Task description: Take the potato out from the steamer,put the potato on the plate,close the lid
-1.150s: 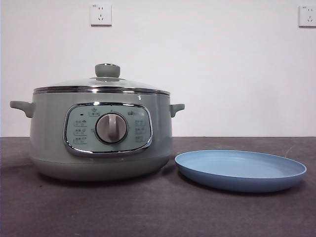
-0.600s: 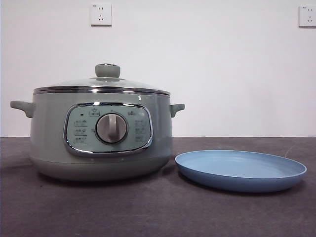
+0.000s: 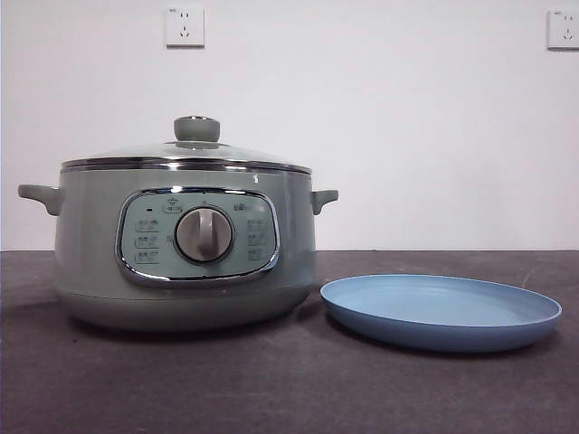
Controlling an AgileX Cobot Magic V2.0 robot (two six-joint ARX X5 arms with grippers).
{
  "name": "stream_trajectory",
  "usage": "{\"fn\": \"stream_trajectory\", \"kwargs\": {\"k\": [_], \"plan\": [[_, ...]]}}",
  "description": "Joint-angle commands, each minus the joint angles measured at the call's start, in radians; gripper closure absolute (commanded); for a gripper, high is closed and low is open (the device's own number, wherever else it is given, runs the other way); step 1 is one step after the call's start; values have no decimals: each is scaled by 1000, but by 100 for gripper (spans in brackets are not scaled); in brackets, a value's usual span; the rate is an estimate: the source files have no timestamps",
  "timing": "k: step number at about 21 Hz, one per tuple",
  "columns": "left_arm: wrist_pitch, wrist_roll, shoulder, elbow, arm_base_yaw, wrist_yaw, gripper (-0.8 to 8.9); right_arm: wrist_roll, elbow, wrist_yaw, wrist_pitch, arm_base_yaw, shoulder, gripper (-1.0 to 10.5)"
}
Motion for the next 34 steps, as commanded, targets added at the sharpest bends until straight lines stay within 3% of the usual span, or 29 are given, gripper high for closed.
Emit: {"fn": "stream_trajectory", "kwargs": {"k": [1,10,23,25,34], "plan": [[10,35,34,1,-47,-59,284,-18,3,42,-8,26,1,257],[-15,76,195,1,-152,-199,284,-93,3,177,-115,118,1,257],[-109,108,377,1,-208,-285,288,-132,3,229,-254,132,1,257],[-121,109,388,1,-212,-290,341,-132,3,229,-265,132,1,257],[-131,118,389,1,-227,-299,821,-138,3,228,-299,132,1,258]]}}
